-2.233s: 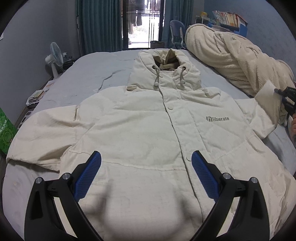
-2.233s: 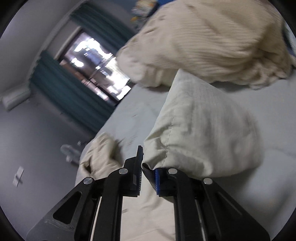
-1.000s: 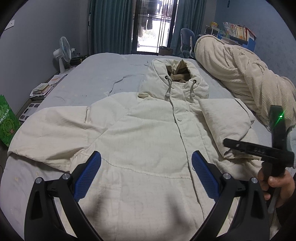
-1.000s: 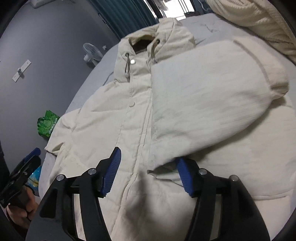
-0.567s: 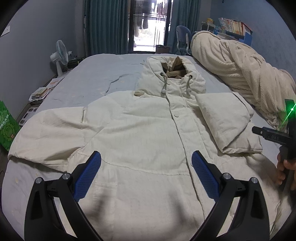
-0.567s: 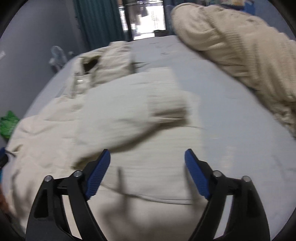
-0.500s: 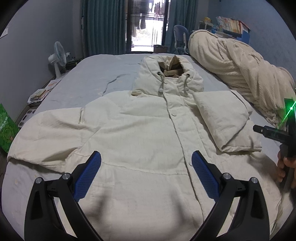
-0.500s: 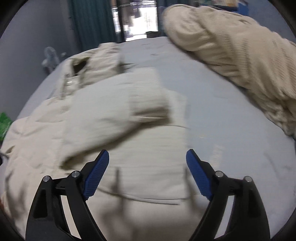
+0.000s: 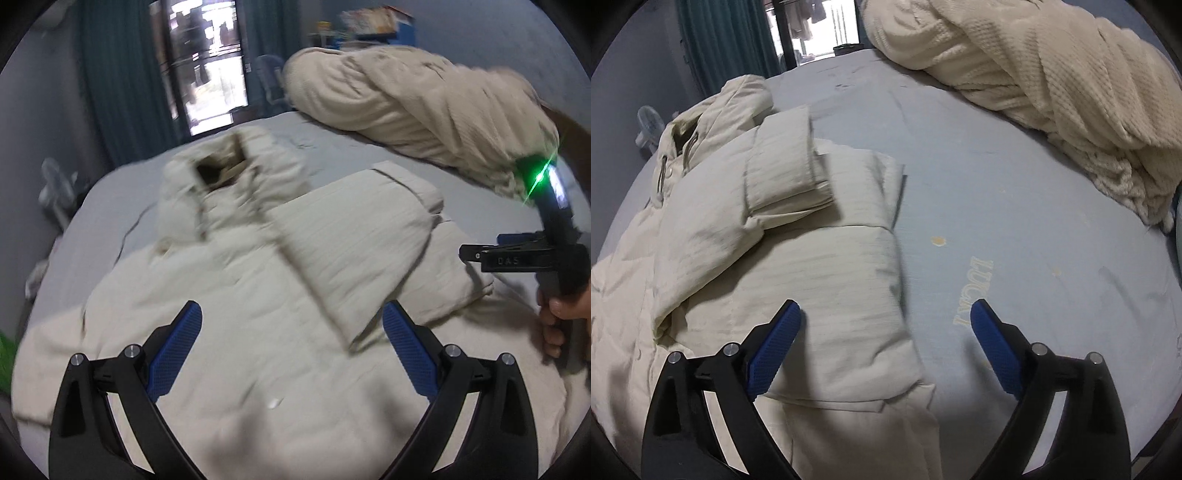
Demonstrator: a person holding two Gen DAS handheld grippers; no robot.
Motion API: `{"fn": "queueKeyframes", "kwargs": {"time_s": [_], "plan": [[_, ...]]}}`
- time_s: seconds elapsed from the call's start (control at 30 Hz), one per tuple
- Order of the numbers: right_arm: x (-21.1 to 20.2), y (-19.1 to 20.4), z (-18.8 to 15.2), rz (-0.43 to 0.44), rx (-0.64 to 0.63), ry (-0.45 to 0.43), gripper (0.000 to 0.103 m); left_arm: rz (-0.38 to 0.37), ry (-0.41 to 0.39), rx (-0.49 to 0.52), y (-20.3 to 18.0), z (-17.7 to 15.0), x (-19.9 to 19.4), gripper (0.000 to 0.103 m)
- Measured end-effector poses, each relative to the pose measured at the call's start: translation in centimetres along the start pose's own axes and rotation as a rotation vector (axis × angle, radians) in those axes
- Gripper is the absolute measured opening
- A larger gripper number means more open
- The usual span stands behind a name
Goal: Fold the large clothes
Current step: 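Grasp the jacket side edge with the left gripper and fold it inward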
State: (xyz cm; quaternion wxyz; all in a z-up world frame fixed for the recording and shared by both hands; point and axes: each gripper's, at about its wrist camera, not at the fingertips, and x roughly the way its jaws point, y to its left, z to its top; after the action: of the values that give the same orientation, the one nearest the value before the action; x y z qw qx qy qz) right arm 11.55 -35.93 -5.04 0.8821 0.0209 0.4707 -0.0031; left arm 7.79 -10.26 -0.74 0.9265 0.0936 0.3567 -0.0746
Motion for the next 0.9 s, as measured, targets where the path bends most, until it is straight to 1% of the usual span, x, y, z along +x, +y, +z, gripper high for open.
{"fn": "queueKeyframes", "kwargs": {"time_s": [0.13,0.3,0.4,0.43,0.5,0.53,0.57,0.6,0.63,0.67,0.73,0.77,0.9], "plan": [[-0.5,-1.2,0.2,-0.049,0.046,-0.027,0.096,0.029,0.015,0.1,-3.7,2.1,3.2,0.094],[-1.0,-2.8,-0.1,-0.062,0.136,-0.053,0.096,0.031,0.036,0.201,-7.8,3.7,6.9,0.094],[-0.9,-3.6,-0.3,-0.047,0.18,-0.052,0.096,0.0,0.07,0.227,-9.7,4.3,8.9,0.094],[-0.6,-3.9,-0.4,-0.039,0.194,-0.04,0.096,0.001,0.098,0.232,-10.2,4.4,9.8,0.093],[-0.3,-3.7,-0.4,-0.029,0.192,-0.026,0.096,0.004,0.128,0.225,-10.2,4.4,10.9,0.092],[-0.1,-3.5,-0.4,-0.028,0.185,-0.022,0.096,-0.001,0.132,0.214,-10.0,4.4,11.2,0.081],[-0.1,-3.3,-0.4,-0.026,0.178,-0.021,0.096,-0.001,0.133,0.198,-9.7,4.5,11.3,0.065],[0.0,-3.2,-0.3,-0.023,0.171,-0.02,0.096,-0.01,0.132,0.176,-9.3,4.5,11.3,0.057],[0.0,-3.0,-0.3,-0.023,0.166,-0.02,0.096,-0.032,0.125,0.139,-8.5,4.7,11.0,0.04],[0.0,-3.0,-0.3,-0.021,0.166,-0.021,0.096,-0.047,0.119,0.113,-7.8,4.8,10.8,0.029],[0.0,-3.1,-0.2,-0.013,0.169,-0.019,0.096,-0.057,0.099,0.061,-6.3,5.2,9.8,0.019],[0.0,-3.1,-0.2,-0.009,0.171,-0.018,0.096,-0.055,0.084,0.04,-5.6,5.3,9.3,0.017],[0.0,-3.0,-0.2,0.008,0.175,-0.015,0.096,-0.039,0.026,-0.032,-2.2,5.2,6.7,0.015]]}}
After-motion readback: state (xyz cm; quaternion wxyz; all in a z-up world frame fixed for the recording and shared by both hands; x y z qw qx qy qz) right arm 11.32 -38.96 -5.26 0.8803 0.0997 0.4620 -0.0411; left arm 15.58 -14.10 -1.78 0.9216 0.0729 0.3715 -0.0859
